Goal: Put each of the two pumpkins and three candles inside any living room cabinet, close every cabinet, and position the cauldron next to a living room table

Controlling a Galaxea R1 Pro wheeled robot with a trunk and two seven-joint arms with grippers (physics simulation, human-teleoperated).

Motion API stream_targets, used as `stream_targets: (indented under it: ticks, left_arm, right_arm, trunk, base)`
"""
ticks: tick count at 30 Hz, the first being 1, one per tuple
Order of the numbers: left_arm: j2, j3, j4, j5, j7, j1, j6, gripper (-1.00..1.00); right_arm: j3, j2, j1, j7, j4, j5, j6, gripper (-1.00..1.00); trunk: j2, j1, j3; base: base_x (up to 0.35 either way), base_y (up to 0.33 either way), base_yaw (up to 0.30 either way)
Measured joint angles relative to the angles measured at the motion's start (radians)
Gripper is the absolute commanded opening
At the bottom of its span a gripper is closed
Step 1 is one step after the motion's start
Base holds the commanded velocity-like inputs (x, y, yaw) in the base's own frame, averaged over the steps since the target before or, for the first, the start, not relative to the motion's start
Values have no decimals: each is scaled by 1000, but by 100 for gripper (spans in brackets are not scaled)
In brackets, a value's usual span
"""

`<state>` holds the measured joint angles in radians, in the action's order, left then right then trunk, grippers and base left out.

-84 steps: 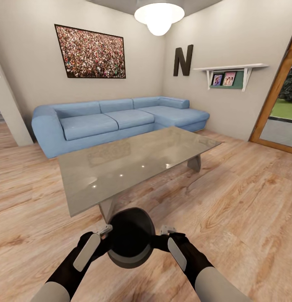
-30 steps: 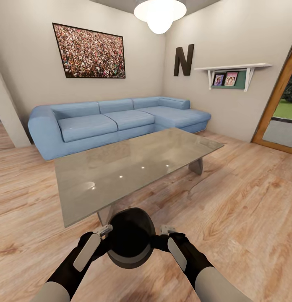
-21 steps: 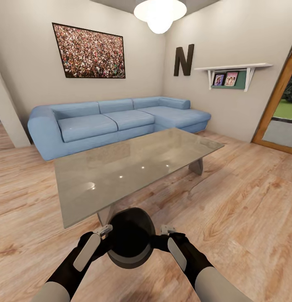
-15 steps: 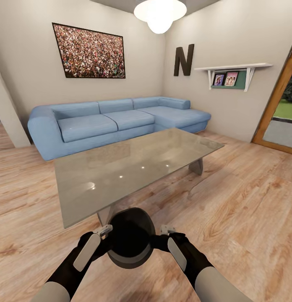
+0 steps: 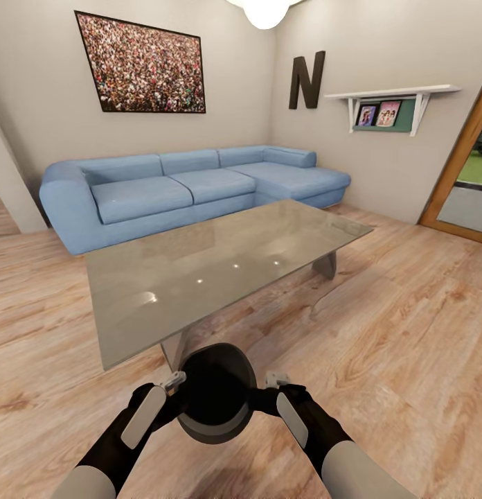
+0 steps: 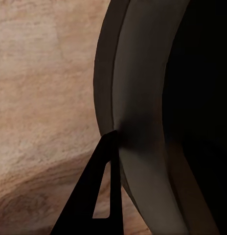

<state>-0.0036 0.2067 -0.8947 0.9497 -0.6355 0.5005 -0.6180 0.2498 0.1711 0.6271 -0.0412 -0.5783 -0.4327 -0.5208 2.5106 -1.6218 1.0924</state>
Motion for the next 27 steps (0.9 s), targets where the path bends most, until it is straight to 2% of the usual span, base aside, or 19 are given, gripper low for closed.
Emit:
stream_targets:
  ticks: [12,27]
  left_arm:
    - [1,5,-4,5,-5,0,1,-100]
    - [2,5,-7,7,-8,0,1,-100]
  right_arm:
    - [0,0,0,2,0,0,0,-100]
    - [0,0,0,3,-1,0,0,-100]
  trunk:
    - [0,0,0]
    - [0,0,0]
  base:
    - [10,0,0]
    - [133,0,0]
